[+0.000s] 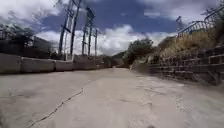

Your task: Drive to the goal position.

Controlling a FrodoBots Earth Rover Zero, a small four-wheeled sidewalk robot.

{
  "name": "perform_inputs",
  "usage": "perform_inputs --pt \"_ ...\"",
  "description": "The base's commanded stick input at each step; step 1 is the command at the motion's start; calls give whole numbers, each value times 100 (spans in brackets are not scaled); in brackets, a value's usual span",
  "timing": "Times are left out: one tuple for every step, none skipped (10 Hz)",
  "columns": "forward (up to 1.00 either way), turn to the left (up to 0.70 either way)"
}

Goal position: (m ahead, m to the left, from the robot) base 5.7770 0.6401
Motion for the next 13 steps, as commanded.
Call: perform_inputs --pt "100 0" --pt "100 0" --pt "100 -7" --pt "100 -17" --pt "100 -27" --pt "100 -27" --pt "100 -27" --pt "100 0" --pt "100 0" --pt "100 0" --pt "100 0" --pt "100 0" --pt "100 0"
